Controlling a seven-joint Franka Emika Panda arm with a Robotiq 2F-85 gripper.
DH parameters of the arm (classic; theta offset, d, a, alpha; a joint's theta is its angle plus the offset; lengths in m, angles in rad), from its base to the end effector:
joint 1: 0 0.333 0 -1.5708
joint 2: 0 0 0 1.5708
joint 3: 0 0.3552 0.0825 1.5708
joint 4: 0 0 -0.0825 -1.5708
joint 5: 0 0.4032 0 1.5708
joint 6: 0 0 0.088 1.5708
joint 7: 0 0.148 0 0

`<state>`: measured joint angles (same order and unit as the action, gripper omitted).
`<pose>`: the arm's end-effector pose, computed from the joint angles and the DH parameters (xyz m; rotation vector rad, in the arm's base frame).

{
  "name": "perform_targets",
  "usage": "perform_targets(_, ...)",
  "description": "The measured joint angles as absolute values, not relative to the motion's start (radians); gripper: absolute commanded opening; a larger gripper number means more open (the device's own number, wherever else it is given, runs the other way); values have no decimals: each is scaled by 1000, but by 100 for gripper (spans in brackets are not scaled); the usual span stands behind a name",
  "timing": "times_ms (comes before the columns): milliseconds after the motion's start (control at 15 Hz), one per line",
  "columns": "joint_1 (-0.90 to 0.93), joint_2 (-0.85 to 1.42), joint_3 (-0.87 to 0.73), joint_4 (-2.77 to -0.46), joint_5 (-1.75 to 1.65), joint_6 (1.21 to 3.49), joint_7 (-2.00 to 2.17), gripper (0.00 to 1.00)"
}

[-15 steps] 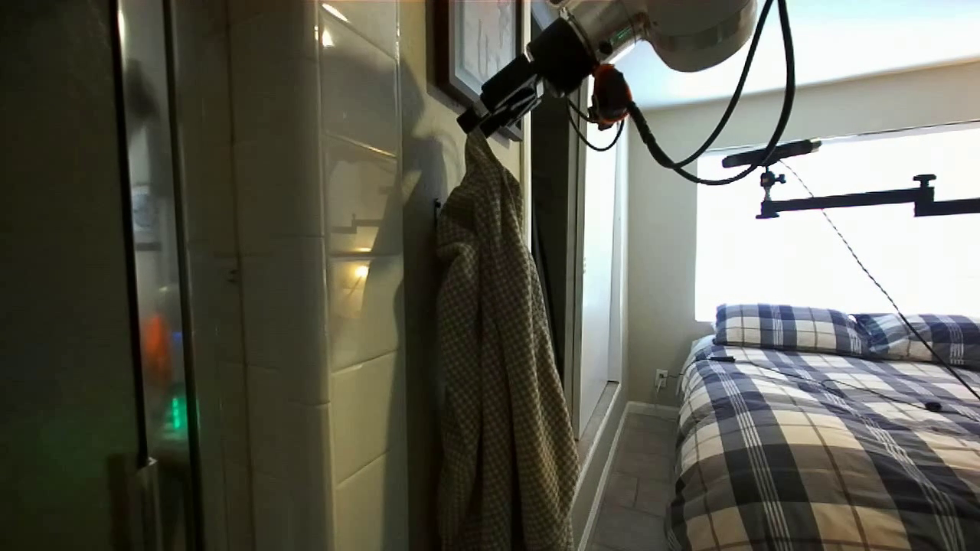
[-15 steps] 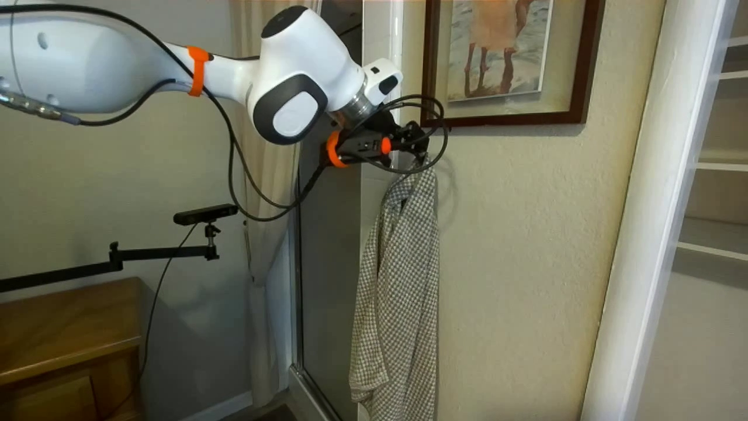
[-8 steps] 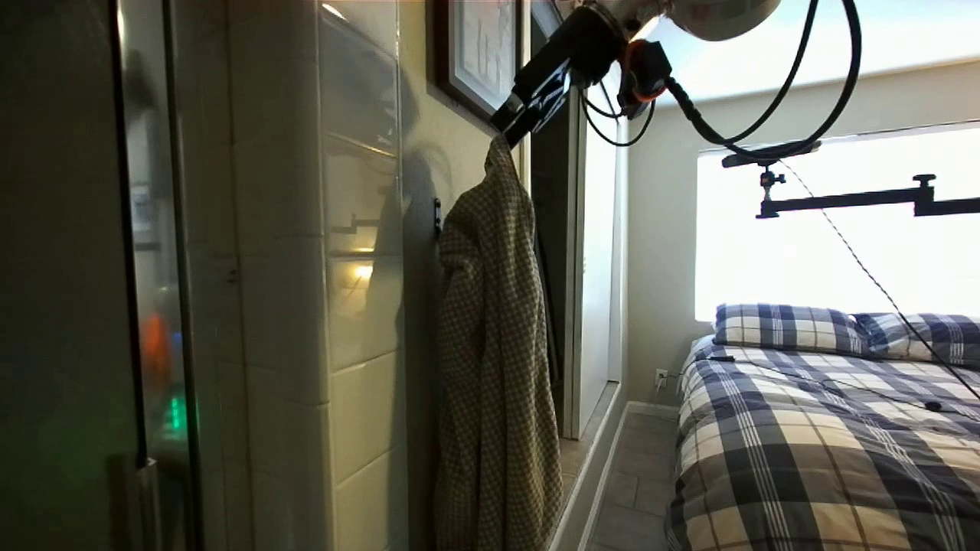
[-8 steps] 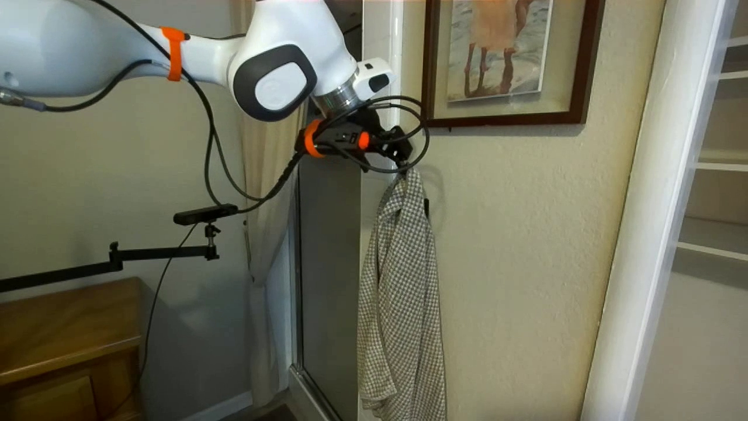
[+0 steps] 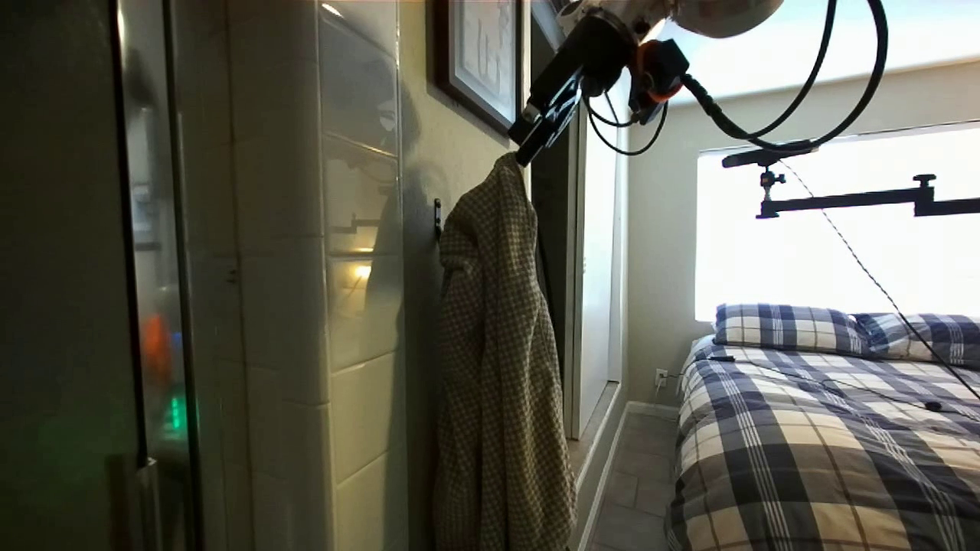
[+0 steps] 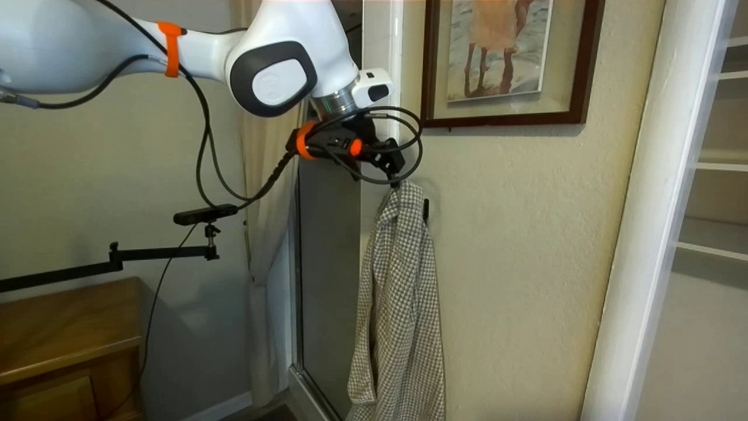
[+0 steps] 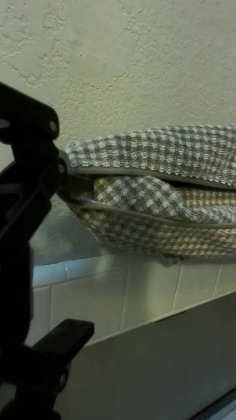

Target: Adjust the cloth on the wall hook

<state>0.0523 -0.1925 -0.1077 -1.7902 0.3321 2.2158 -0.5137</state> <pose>0.5762 -0.0171 0.7027 -2.7785 -0.4734 -0.9996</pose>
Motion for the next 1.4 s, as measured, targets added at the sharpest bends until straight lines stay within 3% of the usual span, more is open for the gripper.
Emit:
perform_targets(867,13,-193,-116,-1835,340,2126,-360,100)
perform_targets(1400,-2,-193,-137,-1960,568,2339,-257,100)
